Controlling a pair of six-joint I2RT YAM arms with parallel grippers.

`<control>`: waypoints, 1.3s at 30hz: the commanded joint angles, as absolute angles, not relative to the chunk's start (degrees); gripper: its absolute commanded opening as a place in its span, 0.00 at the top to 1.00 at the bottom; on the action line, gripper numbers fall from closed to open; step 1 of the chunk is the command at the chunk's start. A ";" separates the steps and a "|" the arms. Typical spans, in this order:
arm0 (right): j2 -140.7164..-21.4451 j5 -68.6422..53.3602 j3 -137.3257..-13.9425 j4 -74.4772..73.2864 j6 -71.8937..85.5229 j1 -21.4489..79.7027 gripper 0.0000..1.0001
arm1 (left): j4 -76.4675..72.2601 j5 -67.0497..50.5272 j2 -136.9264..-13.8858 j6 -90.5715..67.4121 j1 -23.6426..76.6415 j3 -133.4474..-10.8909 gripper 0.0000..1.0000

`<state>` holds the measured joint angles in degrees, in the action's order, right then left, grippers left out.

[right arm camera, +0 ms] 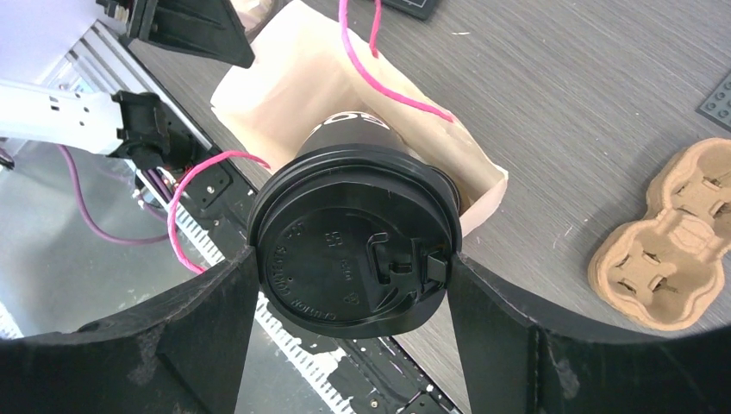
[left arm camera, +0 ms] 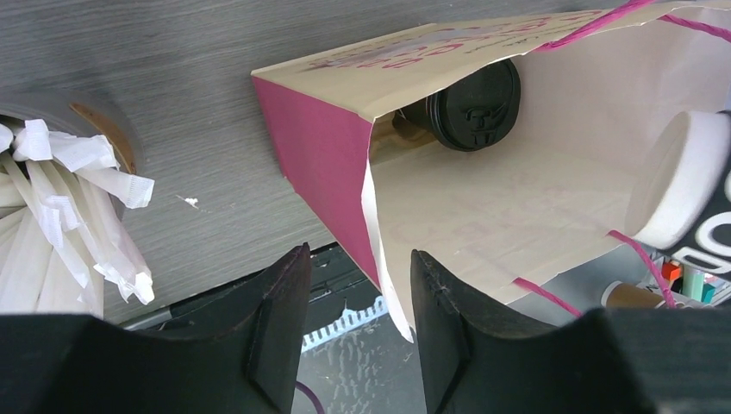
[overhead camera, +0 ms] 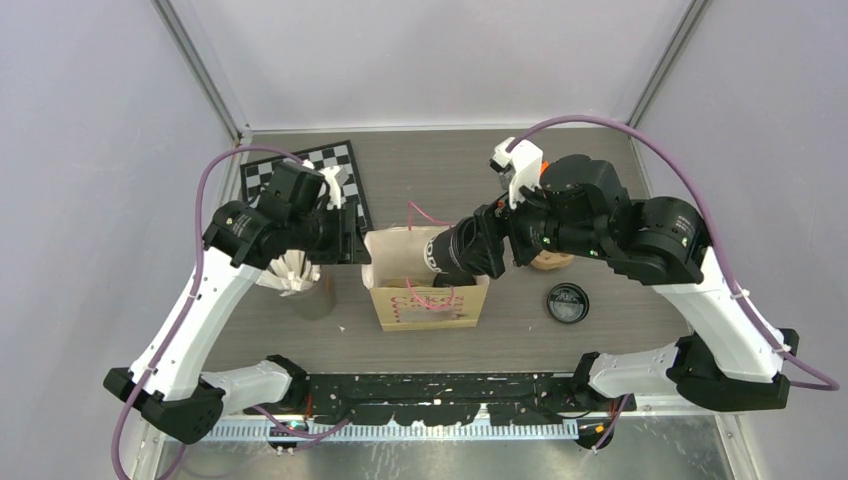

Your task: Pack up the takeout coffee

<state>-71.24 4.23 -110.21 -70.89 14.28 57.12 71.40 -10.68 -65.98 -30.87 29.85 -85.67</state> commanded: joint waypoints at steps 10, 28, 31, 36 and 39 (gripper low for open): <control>-73.10 7.05 -106.24 -62.39 7.57 62.06 0.21 | 67.30 -11.29 -64.73 -28.59 29.53 -84.06 0.55; -77.07 10.46 -99.63 -53.73 -8.33 65.45 0.22 | 54.18 -18.30 -63.84 -22.97 29.53 -80.98 1.00; -76.19 11.03 -97.35 -52.22 -10.30 65.39 0.22 | 50.58 -18.89 -63.14 -22.59 29.49 -79.52 1.00; -77.03 10.85 -96.08 -52.16 -12.61 65.44 0.22 | 48.59 -20.26 -63.49 -23.14 29.44 -78.82 0.96; -77.42 10.32 -95.83 -51.80 -12.90 65.47 0.22 | 51.40 -18.60 -63.71 -24.40 29.12 -80.36 0.84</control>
